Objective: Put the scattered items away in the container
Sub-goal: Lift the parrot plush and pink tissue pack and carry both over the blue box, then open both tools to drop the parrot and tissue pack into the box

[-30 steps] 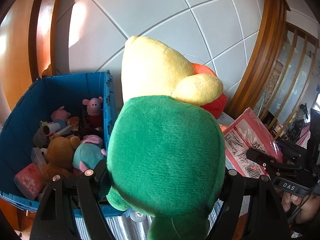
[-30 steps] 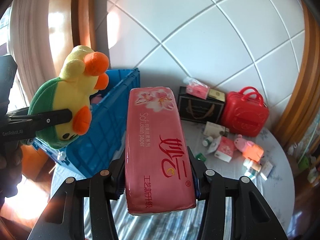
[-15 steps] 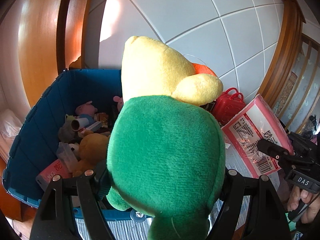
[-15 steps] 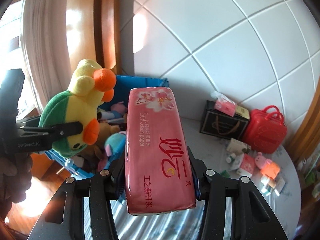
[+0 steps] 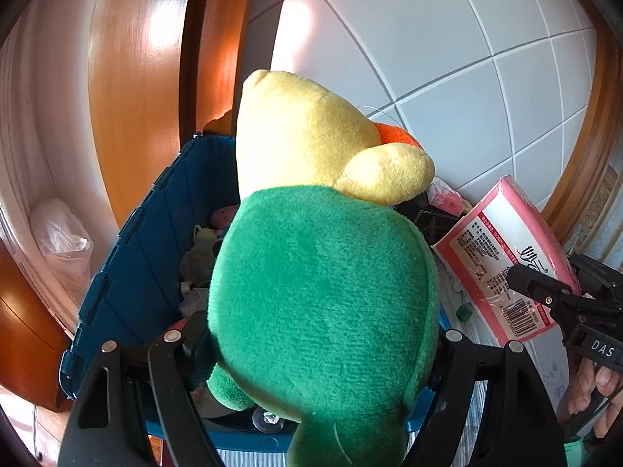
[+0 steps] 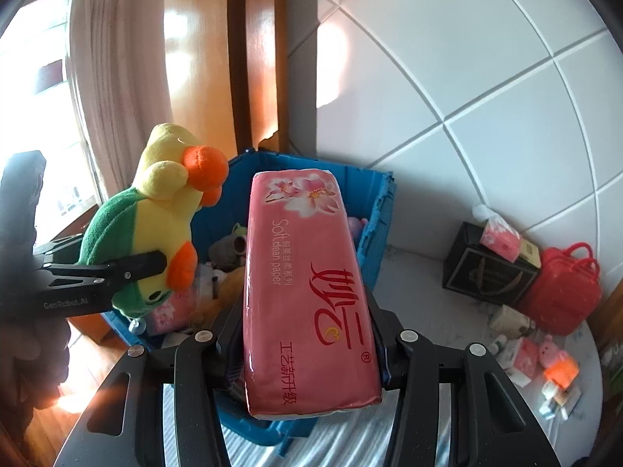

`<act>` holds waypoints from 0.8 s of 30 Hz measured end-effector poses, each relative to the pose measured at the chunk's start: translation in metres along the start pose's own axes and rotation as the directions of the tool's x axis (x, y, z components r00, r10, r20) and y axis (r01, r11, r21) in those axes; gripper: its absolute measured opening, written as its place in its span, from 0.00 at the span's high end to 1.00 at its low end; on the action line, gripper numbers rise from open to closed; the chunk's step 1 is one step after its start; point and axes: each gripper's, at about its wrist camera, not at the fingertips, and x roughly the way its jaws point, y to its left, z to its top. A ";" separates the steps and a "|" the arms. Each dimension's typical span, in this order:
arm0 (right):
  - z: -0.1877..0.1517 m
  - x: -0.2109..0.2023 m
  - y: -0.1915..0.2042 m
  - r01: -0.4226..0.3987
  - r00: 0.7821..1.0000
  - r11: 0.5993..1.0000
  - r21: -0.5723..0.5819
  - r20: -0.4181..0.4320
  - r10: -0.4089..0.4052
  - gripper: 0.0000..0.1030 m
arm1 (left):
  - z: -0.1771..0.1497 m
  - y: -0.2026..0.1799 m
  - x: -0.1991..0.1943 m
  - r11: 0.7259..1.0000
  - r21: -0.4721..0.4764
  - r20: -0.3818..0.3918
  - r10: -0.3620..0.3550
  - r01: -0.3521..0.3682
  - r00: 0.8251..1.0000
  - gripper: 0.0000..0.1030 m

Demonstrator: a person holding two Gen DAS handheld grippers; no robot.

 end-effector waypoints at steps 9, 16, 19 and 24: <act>0.029 0.041 0.026 -0.025 0.999 0.999 -0.037 -0.030 0.024 0.52 | 0.014 0.029 0.017 0.999 -0.007 0.009 0.040 -0.039 0.999 0.24; 0.043 0.063 0.031 -0.019 0.999 0.999 -0.049 -0.051 0.017 0.52 | 0.024 0.046 0.035 0.999 -0.005 0.005 0.054 -0.054 0.999 0.24; 0.045 0.074 0.030 -0.020 0.998 0.999 -0.045 -0.065 0.017 0.52 | 0.026 0.049 0.039 0.998 -0.005 0.001 0.056 -0.056 0.998 0.24; 0.050 0.091 0.030 -0.025 0.997 0.999 -0.035 -0.076 0.022 0.52 | 0.037 0.056 0.047 0.998 0.000 -0.001 0.057 -0.057 0.998 0.23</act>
